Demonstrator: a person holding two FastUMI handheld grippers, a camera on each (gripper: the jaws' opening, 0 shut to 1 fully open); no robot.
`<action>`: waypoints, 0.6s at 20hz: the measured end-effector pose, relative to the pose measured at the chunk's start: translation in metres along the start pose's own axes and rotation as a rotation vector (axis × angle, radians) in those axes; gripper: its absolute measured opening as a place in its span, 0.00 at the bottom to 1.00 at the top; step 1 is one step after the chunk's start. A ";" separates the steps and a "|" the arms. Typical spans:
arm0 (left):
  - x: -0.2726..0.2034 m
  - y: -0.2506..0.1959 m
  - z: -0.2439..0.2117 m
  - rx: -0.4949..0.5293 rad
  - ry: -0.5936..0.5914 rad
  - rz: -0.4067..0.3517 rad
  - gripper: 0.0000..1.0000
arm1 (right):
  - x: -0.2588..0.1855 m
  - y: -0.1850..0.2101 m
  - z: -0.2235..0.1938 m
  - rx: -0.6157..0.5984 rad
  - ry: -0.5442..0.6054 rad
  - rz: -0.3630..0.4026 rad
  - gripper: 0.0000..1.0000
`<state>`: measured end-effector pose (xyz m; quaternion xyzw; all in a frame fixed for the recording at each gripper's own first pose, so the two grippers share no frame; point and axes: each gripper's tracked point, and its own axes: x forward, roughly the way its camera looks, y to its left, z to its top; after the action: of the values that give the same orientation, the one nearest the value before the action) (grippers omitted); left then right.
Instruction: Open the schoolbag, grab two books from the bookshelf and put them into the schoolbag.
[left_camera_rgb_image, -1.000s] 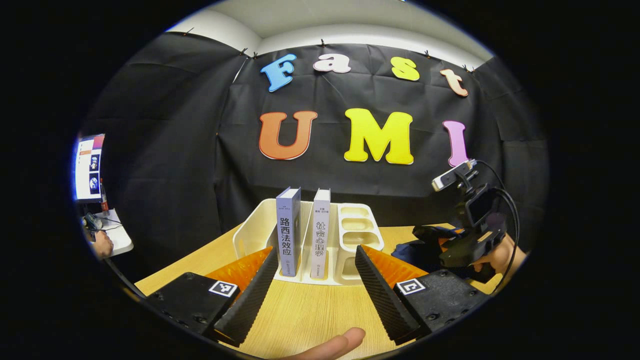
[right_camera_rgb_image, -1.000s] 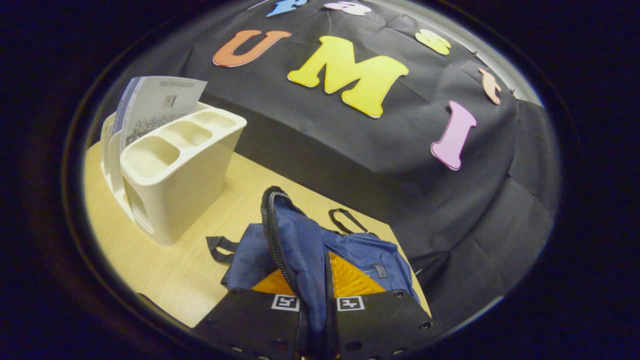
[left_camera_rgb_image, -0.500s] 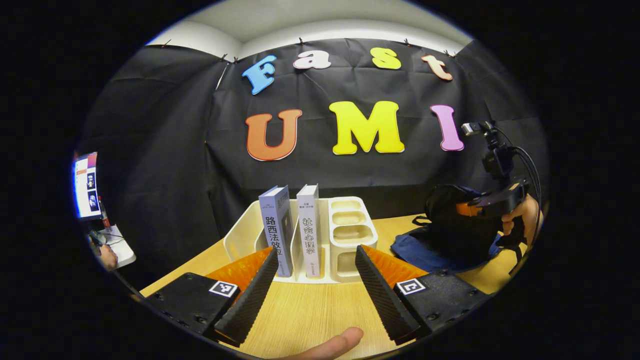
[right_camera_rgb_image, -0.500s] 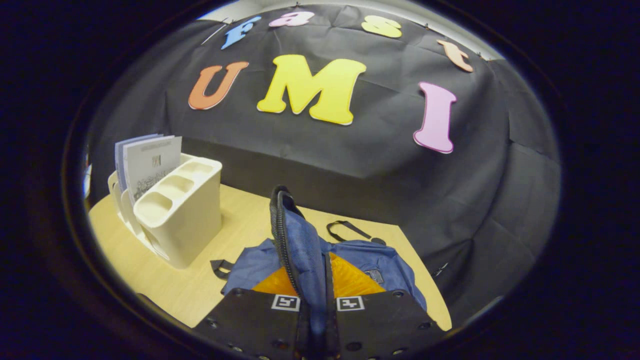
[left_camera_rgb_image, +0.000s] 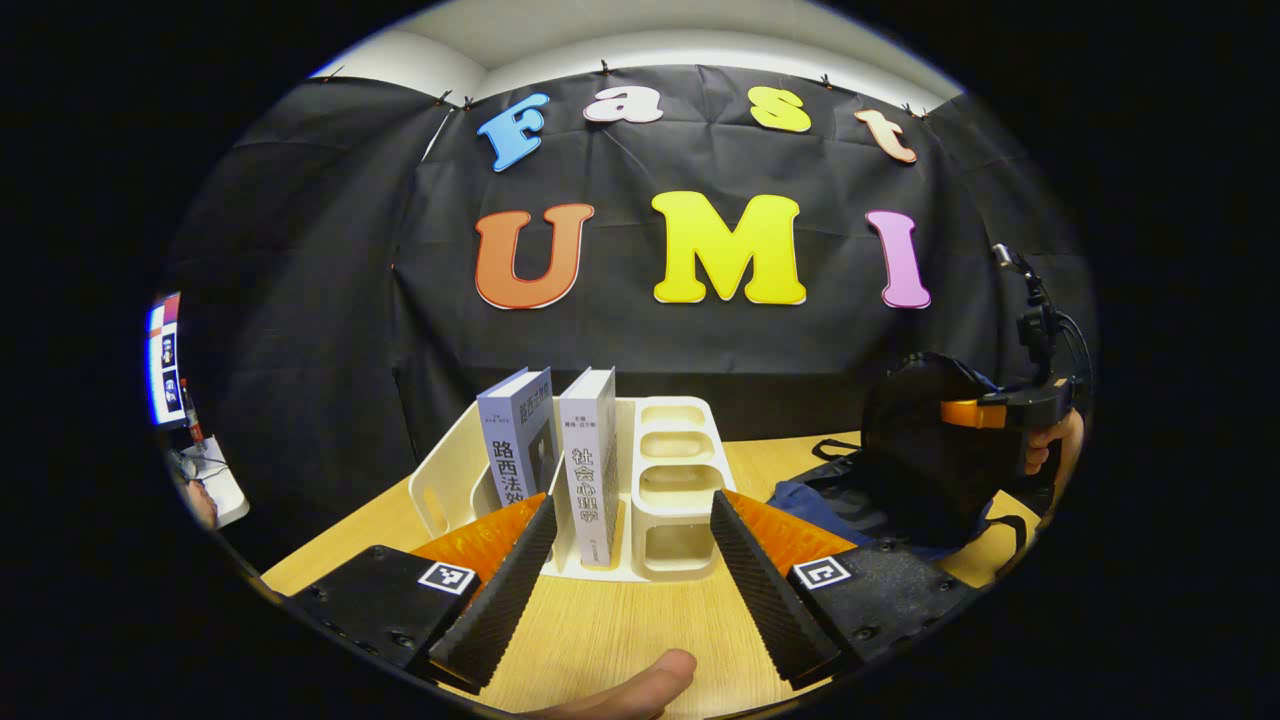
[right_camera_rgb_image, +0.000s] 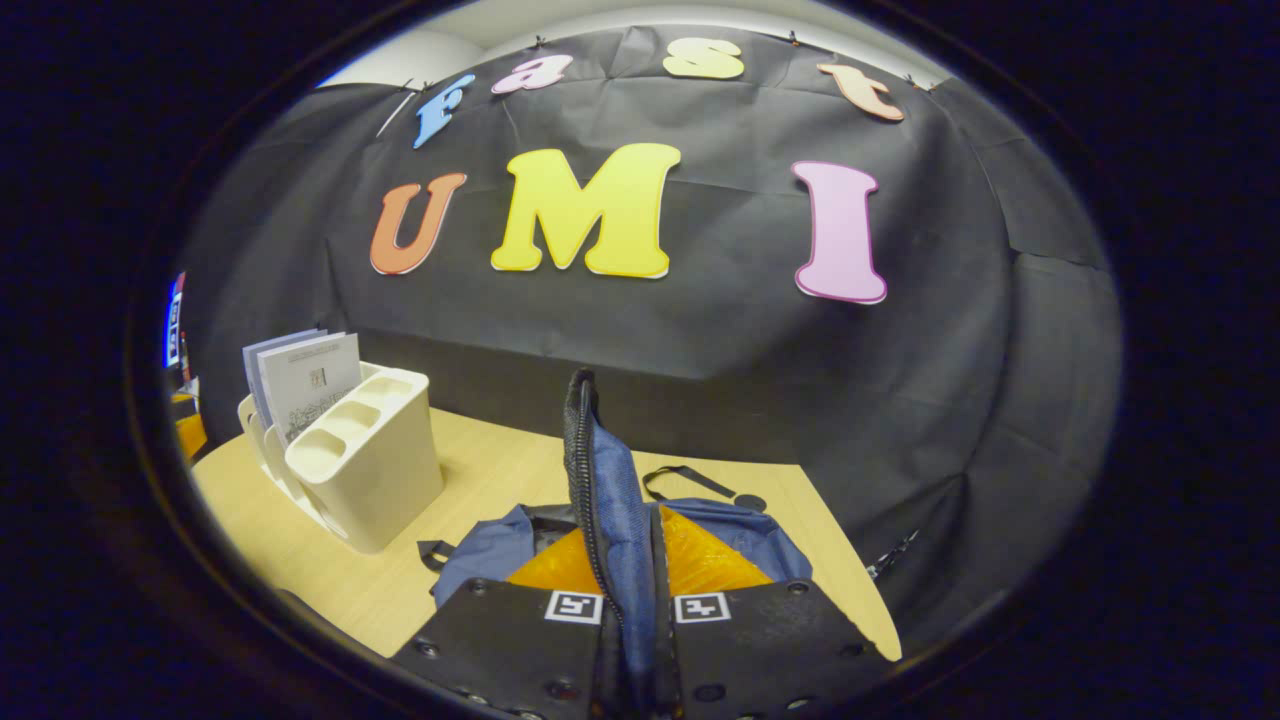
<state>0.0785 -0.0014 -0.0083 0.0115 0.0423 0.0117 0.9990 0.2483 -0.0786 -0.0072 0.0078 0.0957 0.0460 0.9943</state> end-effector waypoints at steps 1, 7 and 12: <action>0.007 0.000 0.011 -0.016 -0.004 -0.004 0.99 | -0.001 -0.007 0.000 0.002 -0.007 -0.004 0.12; 0.053 -0.002 0.062 -0.023 0.035 -0.041 0.99 | -0.014 -0.038 0.006 0.028 -0.037 -0.006 0.11; 0.106 0.008 0.088 -0.017 0.133 -0.044 0.99 | -0.014 -0.046 0.012 0.005 -0.036 0.009 0.11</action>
<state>0.1910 0.0073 0.0712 0.0014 0.1087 -0.0090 0.9940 0.2411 -0.1257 0.0059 0.0117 0.0779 0.0501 0.9956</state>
